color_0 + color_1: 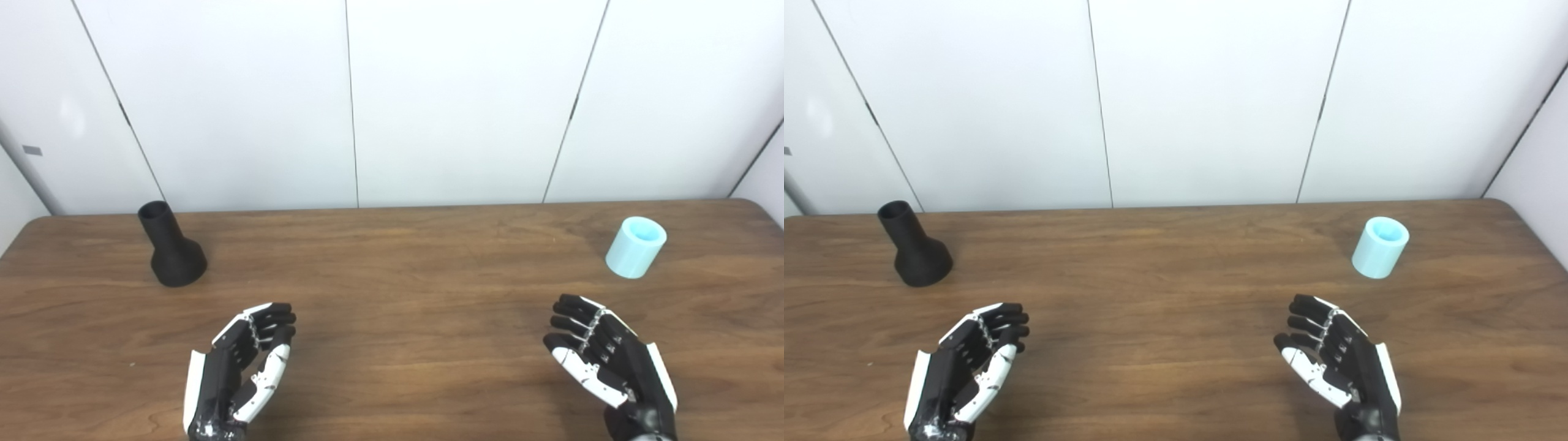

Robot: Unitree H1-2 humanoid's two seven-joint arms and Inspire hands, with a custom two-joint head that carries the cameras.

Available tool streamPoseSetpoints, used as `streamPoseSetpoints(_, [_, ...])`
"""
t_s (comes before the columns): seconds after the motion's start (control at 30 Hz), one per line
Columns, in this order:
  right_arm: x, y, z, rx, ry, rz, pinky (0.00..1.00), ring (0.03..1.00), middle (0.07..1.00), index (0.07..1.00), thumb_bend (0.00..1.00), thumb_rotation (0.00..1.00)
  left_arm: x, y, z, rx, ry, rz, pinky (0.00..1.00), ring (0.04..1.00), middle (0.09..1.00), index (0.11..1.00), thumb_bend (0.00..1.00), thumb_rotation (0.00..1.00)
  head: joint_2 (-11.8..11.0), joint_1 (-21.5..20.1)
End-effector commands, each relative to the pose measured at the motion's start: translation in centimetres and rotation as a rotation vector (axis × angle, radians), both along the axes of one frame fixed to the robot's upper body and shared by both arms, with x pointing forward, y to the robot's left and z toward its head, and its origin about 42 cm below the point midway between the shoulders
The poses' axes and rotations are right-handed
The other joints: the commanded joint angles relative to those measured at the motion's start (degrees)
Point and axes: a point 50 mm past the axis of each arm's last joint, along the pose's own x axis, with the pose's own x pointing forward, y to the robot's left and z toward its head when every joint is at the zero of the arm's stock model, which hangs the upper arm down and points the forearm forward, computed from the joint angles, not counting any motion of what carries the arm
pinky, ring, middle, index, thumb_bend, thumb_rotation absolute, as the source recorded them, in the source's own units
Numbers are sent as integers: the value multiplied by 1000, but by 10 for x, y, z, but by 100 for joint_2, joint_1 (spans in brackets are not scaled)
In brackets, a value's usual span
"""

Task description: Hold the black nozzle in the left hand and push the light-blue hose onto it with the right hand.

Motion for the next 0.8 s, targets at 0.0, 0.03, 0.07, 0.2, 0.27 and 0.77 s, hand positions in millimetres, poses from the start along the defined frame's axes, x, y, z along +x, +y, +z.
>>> streamPoseSetpoints(0.0, [4, 0, 14, -7, -78, 8, 655, 714, 720, 688, 290, 2, -20, 0, -7, -4, 26, 14, 545, 622, 653, 648, 310, 292, 1, -6])
streamPoseSetpoints(0.03, [4, 0, 14, -4, -77, 8, 650, 712, 719, 686, 289, 4, -20, 0, -7, -5, 25, 13, 544, 622, 653, 648, 310, 291, 1, -6])
streamPoseSetpoints(0.07, [4, 0, 14, 7, -75, 11, 649, 712, 719, 687, 290, 10, -20, 0, -7, -6, 25, 13, 544, 621, 653, 648, 310, 291, 1, -6])
streamPoseSetpoints(0.2, [3, 1, 15, 11, -74, 13, 654, 717, 723, 687, 290, 3, -20, -1, -7, 0, 27, 17, 544, 621, 651, 647, 312, 296, 1, -6])
streamPoseSetpoints(0.27, [3, 1, 15, 3, -79, 17, 648, 714, 721, 687, 286, 2, -20, -1, -7, 4, 26, 18, 543, 621, 650, 646, 310, 298, 1, -6])
streamPoseSetpoints(0.77, [6, -29, 18, -44, -79, 11, 675, 733, 734, 711, 253, 0, -14, -30, -6, 7, 29, 0, 562, 623, 656, 653, 345, 365, 117, 1628])
